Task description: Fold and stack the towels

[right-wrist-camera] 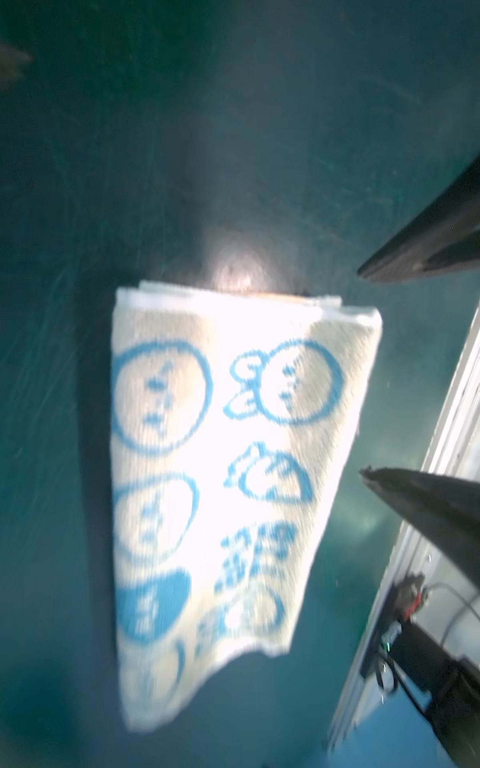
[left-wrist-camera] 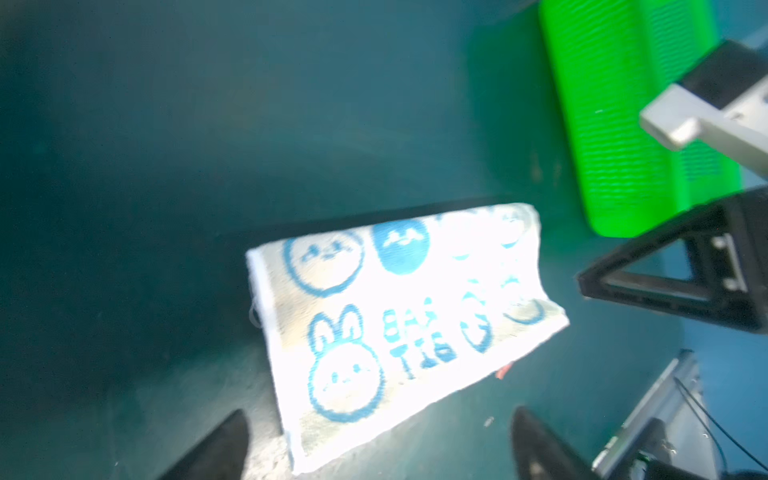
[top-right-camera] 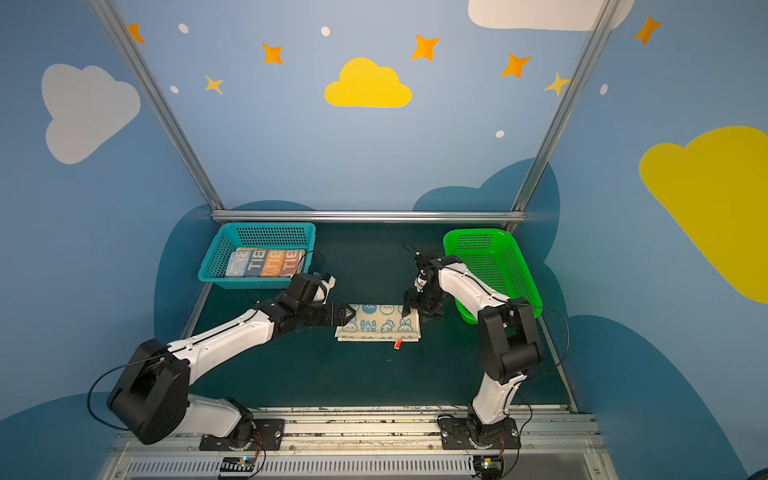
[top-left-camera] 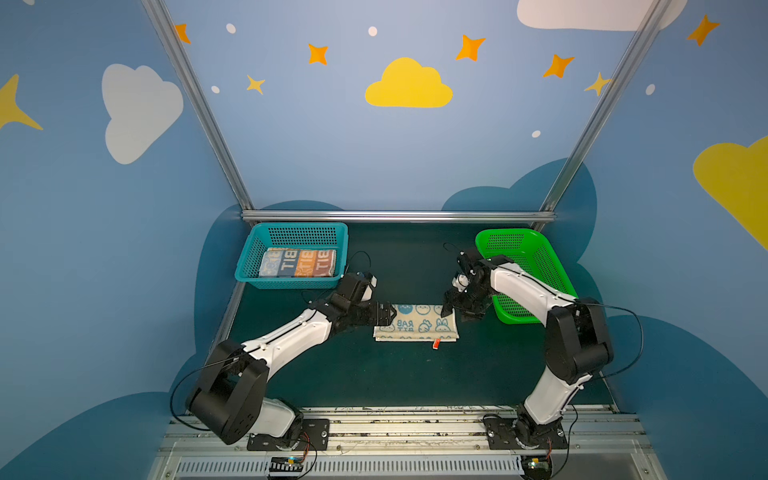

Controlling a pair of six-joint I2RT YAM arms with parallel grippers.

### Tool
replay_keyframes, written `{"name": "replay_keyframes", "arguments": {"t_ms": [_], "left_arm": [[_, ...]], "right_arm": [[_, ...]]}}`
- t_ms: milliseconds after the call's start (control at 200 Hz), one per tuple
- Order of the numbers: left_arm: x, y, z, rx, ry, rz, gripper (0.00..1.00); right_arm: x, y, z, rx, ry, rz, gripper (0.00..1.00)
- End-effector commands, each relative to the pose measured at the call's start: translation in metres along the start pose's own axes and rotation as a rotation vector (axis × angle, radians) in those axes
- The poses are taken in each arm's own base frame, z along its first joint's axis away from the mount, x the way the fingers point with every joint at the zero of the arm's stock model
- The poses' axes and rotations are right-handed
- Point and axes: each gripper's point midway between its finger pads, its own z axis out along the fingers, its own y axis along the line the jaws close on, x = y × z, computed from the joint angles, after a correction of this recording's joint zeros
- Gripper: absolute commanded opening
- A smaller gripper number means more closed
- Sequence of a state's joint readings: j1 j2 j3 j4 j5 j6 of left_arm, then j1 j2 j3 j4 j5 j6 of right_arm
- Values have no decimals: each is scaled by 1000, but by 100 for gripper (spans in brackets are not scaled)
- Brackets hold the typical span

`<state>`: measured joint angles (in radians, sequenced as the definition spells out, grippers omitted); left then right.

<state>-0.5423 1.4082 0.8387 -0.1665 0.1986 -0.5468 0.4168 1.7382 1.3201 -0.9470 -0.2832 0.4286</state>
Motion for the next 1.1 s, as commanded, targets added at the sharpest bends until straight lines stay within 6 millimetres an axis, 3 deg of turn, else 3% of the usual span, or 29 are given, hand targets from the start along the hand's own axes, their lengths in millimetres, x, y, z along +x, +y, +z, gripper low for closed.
{"name": "replay_keyframes", "arguments": {"t_ms": [0, 100, 225, 425, 586, 681, 781, 861, 996, 1096], "left_arm": [[5, -20, 4, 108, 26, -68, 100], [18, -25, 17, 139, 44, -105, 100], [41, -26, 41, 154, 102, -144, 100], [70, -12, 62, 119, 158, -174, 100], [86, 5, 64, 67, 185, -178, 100], [91, 11, 63, 45, 195, -170, 100], [90, 14, 61, 29, 195, -160, 100], [82, 10, 56, 36, 179, -141, 100], [57, -14, 41, 82, 128, -87, 100], [42, -34, 31, 126, 97, -53, 100]], "right_arm": [[4, 22, -7, -87, 3, 8, 79], [10, 35, 7, -161, 43, 27, 83], [17, 36, 31, -212, 98, 67, 83], [19, 9, 57, -175, 138, 121, 85], [22, -16, 74, -118, 168, 153, 86], [24, -19, 78, -118, 177, 152, 87], [21, -10, 72, -148, 168, 136, 87], [17, 2, 55, -185, 126, 108, 89], [16, 28, 21, -291, 63, 61, 89], [22, 43, 9, -363, 59, 42, 89]]}}
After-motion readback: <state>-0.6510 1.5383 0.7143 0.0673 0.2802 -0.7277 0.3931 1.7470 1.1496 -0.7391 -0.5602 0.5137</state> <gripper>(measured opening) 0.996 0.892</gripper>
